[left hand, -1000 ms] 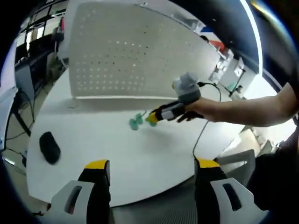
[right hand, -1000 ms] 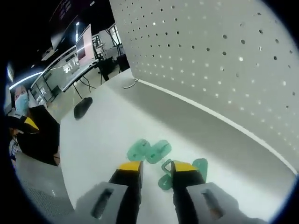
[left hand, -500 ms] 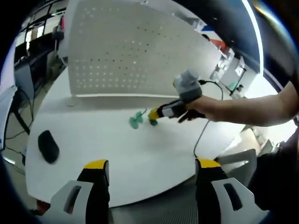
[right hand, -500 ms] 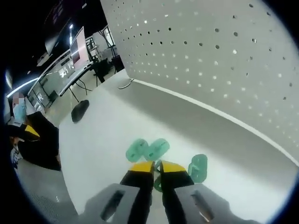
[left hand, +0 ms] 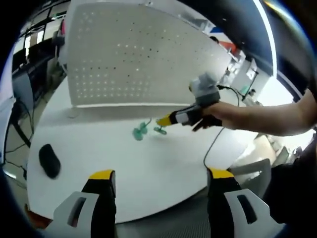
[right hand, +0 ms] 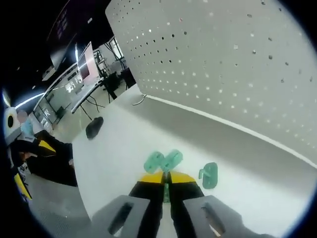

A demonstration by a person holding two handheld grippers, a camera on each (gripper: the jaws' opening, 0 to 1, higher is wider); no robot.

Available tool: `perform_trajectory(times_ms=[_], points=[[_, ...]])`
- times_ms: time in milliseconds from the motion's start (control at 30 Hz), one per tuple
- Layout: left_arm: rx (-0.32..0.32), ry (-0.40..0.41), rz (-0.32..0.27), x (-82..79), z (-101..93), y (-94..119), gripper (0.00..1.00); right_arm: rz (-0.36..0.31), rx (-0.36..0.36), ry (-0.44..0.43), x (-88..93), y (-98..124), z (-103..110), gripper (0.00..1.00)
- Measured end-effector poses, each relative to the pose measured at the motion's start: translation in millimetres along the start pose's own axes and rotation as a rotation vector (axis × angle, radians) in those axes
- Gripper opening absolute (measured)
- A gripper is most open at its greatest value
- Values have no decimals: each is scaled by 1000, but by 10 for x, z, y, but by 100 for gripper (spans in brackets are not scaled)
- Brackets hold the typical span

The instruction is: Insert the hook assembly into the mounting plate slot until the hook locks in place.

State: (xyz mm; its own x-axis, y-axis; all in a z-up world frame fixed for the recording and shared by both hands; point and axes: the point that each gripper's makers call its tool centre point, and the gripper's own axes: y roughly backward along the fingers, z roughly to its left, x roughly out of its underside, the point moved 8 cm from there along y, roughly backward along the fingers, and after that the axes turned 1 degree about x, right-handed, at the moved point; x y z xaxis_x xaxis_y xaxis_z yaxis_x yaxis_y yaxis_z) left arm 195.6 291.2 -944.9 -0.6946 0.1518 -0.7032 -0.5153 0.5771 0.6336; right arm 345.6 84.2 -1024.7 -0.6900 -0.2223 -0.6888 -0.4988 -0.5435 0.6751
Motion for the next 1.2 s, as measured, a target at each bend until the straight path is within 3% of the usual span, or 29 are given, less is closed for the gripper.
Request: perform_trajectory(times_ms=[500, 833, 1100, 1200], points=[[-6, -25, -11, -47, -68, 49, 76, -143, 3, -19, -170, 390, 68, 0], [-6, -21, -31, -153, -77, 45, 75, -241, -37, -54, -248, 680, 260, 0], [8, -32, -58, -271, -188, -23, 73, -360, -60, -87, -295, 964, 467, 0], [11, -23, -45, -270, -200, -76, 71, -367, -92, -121, -261, 991, 566, 0]])
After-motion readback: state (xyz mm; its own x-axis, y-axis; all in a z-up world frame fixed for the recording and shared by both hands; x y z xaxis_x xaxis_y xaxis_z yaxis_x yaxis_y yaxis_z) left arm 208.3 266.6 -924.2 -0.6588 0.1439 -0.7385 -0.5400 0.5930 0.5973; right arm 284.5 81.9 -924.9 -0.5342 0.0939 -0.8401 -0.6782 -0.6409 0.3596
